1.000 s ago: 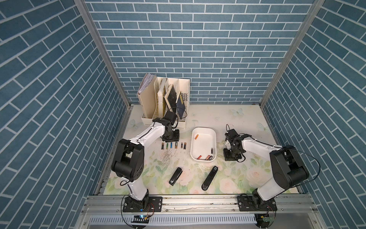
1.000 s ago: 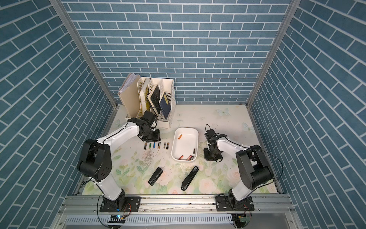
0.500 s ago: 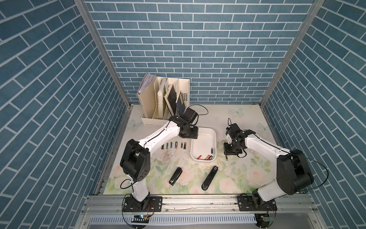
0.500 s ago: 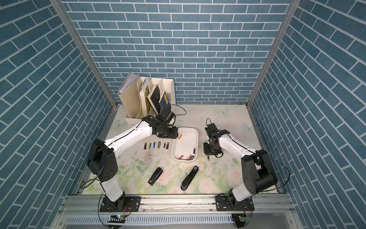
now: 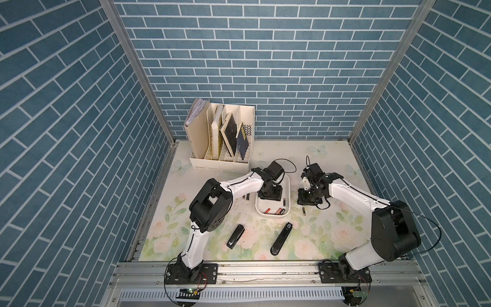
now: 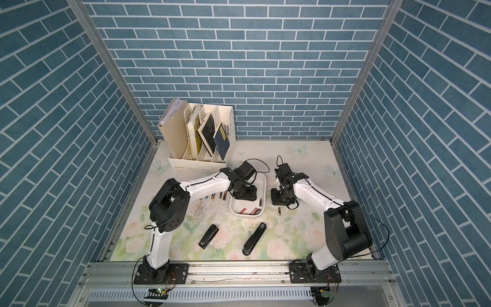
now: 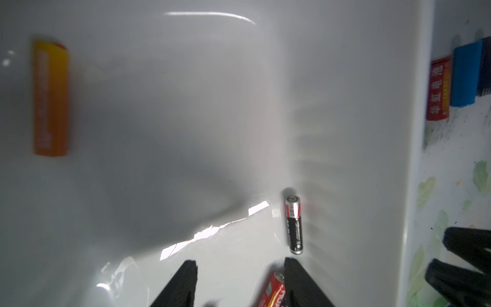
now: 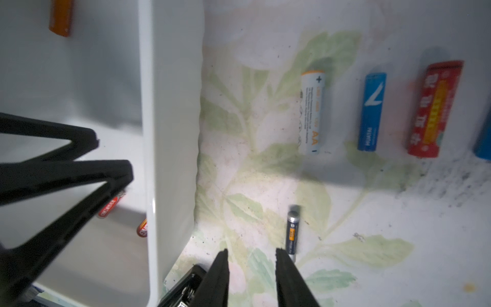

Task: Take the batteries out of the storage box
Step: Adjust the storage box at the center of the board.

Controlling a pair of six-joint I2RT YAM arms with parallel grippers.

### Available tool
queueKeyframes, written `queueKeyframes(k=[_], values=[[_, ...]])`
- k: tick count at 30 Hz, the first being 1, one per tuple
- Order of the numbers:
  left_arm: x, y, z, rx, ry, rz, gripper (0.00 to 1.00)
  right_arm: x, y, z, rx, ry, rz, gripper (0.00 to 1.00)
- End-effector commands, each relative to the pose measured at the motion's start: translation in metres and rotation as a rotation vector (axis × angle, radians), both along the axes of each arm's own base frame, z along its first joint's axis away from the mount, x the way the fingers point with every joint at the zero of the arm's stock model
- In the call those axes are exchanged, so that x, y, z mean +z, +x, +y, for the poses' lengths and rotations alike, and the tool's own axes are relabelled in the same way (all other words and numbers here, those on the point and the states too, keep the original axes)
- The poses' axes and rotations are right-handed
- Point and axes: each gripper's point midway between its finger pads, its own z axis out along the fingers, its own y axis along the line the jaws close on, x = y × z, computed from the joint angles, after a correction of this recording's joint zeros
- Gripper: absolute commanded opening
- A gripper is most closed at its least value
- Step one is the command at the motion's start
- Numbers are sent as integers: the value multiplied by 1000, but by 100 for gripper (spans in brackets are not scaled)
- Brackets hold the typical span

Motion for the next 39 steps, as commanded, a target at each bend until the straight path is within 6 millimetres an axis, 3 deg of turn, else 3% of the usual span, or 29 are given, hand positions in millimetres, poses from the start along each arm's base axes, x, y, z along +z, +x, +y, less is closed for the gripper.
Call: queueKeyframes(k=[1, 8, 17, 21, 26, 31, 35, 39], values=[[2, -1, -17, -10, -43, -4, 58, -7, -5, 5, -20, 36, 35, 33], [-5, -7, -29, -24, -64, 14, 58, -13, -8, 9, -20, 64, 50, 33], [-17, -9, -27, -17, -26, 20, 57, -15, -9, 12, -20, 81, 58, 33], [-5, -5, -22, 0, -7, -14, 57, -13, -9, 10, -23, 72, 51, 34], [44, 10, -3, 39, 47, -105, 61, -8, -5, 9, -21, 63, 37, 34], [80, 16, 35, 108, 95, -140, 66, -5, -1, 10, -16, 64, 27, 34], [86, 14, 70, 162, 132, -134, 71, -3, 2, 11, -1, 60, 21, 34], [72, 9, 89, 193, 140, -104, 73, -1, 5, 13, 6, 63, 15, 34]])
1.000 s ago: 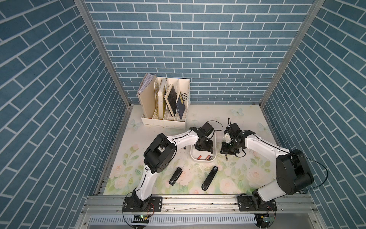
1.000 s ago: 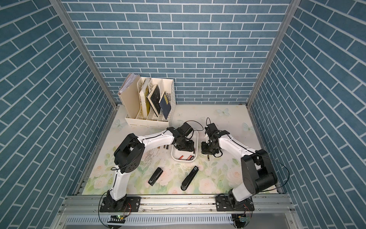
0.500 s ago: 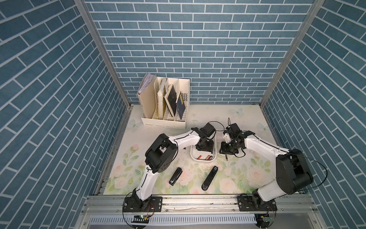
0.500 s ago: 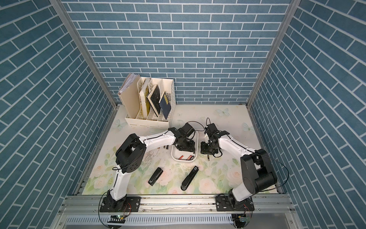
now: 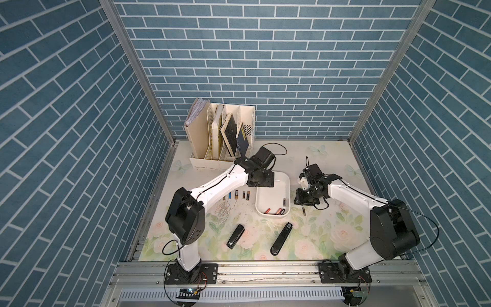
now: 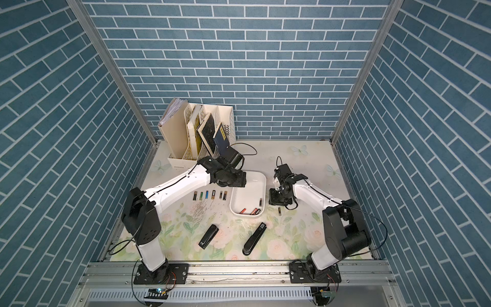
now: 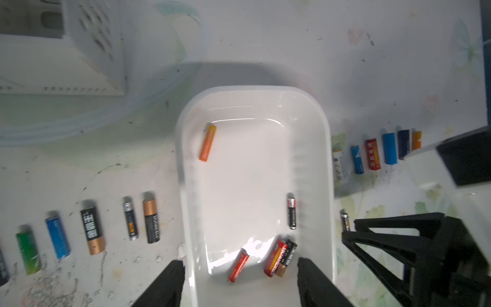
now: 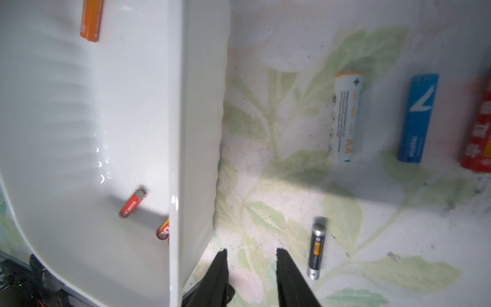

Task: Take the batteries out of the storage box
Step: Adjust the storage box at the center of the board.

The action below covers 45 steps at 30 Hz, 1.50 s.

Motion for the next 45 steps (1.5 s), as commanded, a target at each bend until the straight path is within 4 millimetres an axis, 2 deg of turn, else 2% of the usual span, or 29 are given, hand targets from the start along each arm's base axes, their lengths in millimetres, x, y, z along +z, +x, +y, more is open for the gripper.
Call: queueKeyframes(k=[1, 7, 10, 13, 17, 23, 28, 34, 38, 45], values=[[-39, -16, 26, 30, 95, 98, 73, 3, 3, -1, 4, -14, 7, 34], [-68, -25, 28, 38, 90, 145, 72, 3, 1, -3, 11, -22, 7, 34], [-85, -29, 28, 37, 91, 172, 68, 1, 1, -3, 14, -24, 12, 34], [-96, -31, 27, 35, 93, 190, 53, 2, 1, -2, 15, -20, 12, 34], [-102, -29, 24, 37, 96, 200, 36, 0, 0, -3, 18, -25, 12, 34], [-108, -28, 22, 36, 102, 218, 22, -3, -2, -5, 28, -34, 18, 34], [-104, -29, 19, 26, 96, 235, 9, -1, 1, -4, 27, -26, 10, 34], [-92, -28, 13, 16, 67, 252, 2, 12, 13, -4, 16, -7, -28, 34], [-74, -29, 5, -10, -9, 290, 0, 31, 26, -9, -3, 12, -73, 34], [-39, -38, -17, -84, -284, 421, 0, 77, 45, -29, -61, 45, -172, 34]])
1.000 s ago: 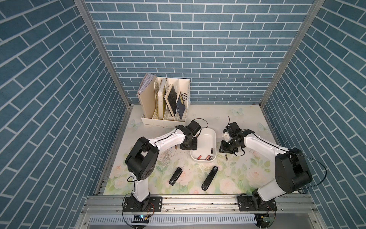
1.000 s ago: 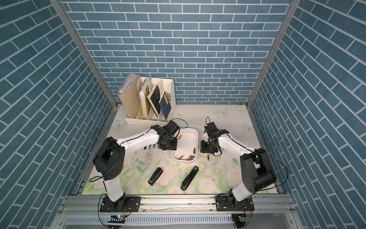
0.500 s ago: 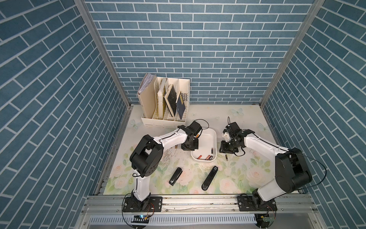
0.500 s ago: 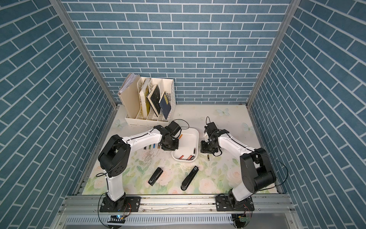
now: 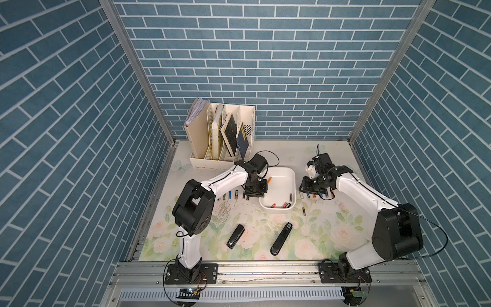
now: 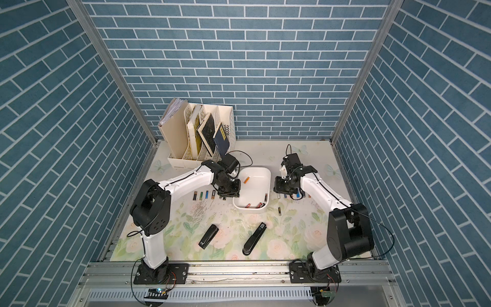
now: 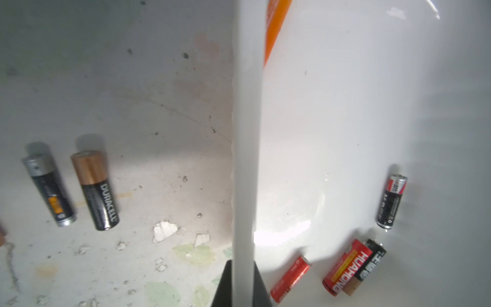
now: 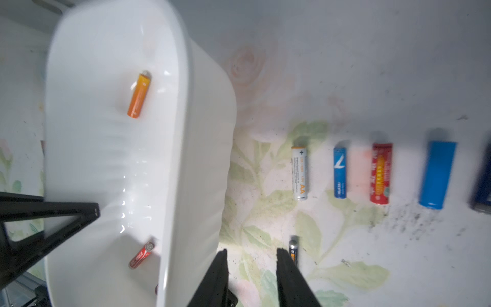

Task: Take the batteries out of the storage box
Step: Adjust the storage box at the center of the board.

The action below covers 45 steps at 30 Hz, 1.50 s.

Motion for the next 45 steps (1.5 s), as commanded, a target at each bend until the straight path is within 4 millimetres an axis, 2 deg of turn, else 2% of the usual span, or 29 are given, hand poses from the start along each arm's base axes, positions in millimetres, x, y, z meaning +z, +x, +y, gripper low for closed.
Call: queueKeyframes(k=[1, 5, 8, 12, 15, 17, 19, 25, 30, 34, 40, 45], values=[[34, -16, -21, -48, -216, 92, 0, 27, 2, -10, 12, 4, -54, 34], [45, -30, -31, -39, -354, 141, 0, 31, 2, -22, -12, 7, -62, 34], [44, -38, -29, -17, -416, 165, 0, 30, 1, -26, -18, 19, -57, 34], [43, -38, -23, 1, -407, 167, 0, 25, 1, -25, -17, 28, -44, 34], [39, -29, -7, 16, -274, 130, 0, 21, 2, -23, -13, 42, -38, 34], [35, -17, 19, 30, -66, 74, 0, 18, 2, -22, -11, 48, -29, 34], [42, -7, 39, 43, 95, 26, 0, 16, 1, -20, -6, 58, -22, 34], [66, 5, 48, 60, 299, -26, 0, 16, 8, -18, 30, 50, -7, 34], [66, 11, 41, 69, 343, -36, 0, 24, 16, -16, 56, 48, -14, 34], [53, 5, 45, 56, 375, -7, 0, 27, 19, -15, 64, 49, -17, 34], [51, 4, 45, 28, 363, 6, 0, 20, 15, -16, 55, 51, -5, 34], [60, 9, 13, 7, 123, 4, 0, 19, 12, -17, 33, 57, -7, 34]])
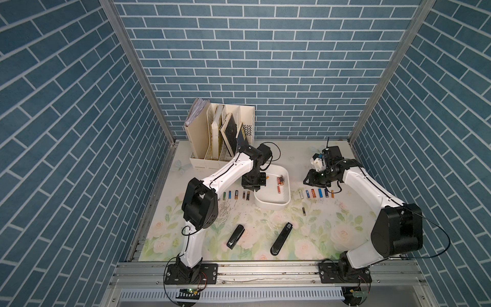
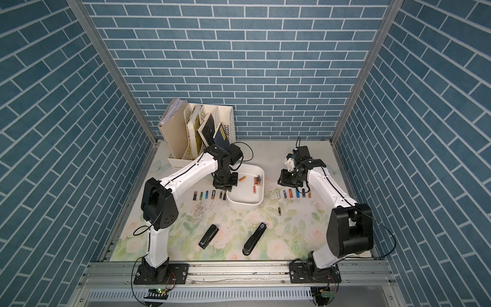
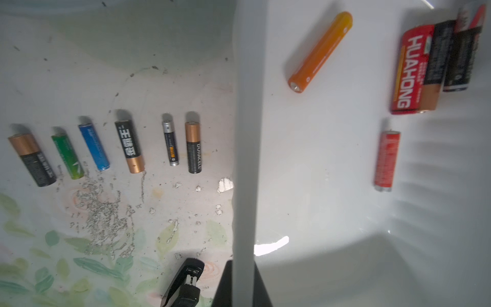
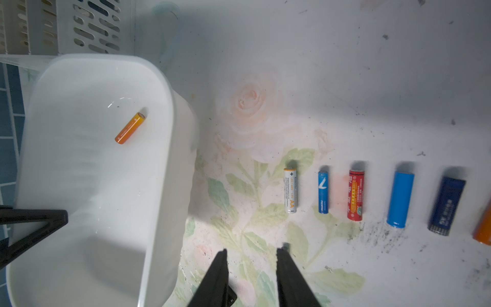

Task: Take the batteries out of the storage box
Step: Adjust the storage box at the center of the board.

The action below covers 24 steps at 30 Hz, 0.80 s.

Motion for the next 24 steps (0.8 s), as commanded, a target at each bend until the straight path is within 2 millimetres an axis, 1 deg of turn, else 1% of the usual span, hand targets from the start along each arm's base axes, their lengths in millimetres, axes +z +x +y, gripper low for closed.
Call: queueKeyframes(k=[1, 3, 4, 6, 8, 10, 12, 13, 15, 17, 21, 24], values=[[20, 1, -32, -28, -270, -7, 0, -2, -7, -2, 4, 1, 6, 34], [27, 0, -49, -24, -452, -1, 0, -3, -9, -4, -4, -2, 4, 34], [29, 0, -53, -12, -534, 7, 0, -2, -9, -5, -7, -3, 1, 34], [27, 0, -53, 21, -620, 11, 0, -1, -10, -6, -17, -8, -5, 34], [18, 2, -42, 43, -565, -4, 0, 2, -9, -7, -25, 0, -8, 34], [2, 9, -22, 72, -417, -36, 0, 4, -9, -6, -23, 4, -11, 34], [-7, 18, -5, 102, -288, -89, 0, 3, -10, -6, -17, 0, -4, 34], [-9, 21, -1, 114, -255, -114, 0, 2, -10, -6, -10, -5, 1, 34], [-15, 25, 2, 140, -222, -150, 0, 2, -10, -7, -6, -13, 4, 34], [-22, 26, 1, 141, -198, -164, 0, 2, -10, -7, -4, -16, 7, 34], [-38, 25, -11, 109, -176, -160, 0, 6, -7, -7, -1, -20, 6, 34], [-50, 18, -19, 78, -166, -135, 0, 7, -6, -7, 3, -23, 9, 34]])
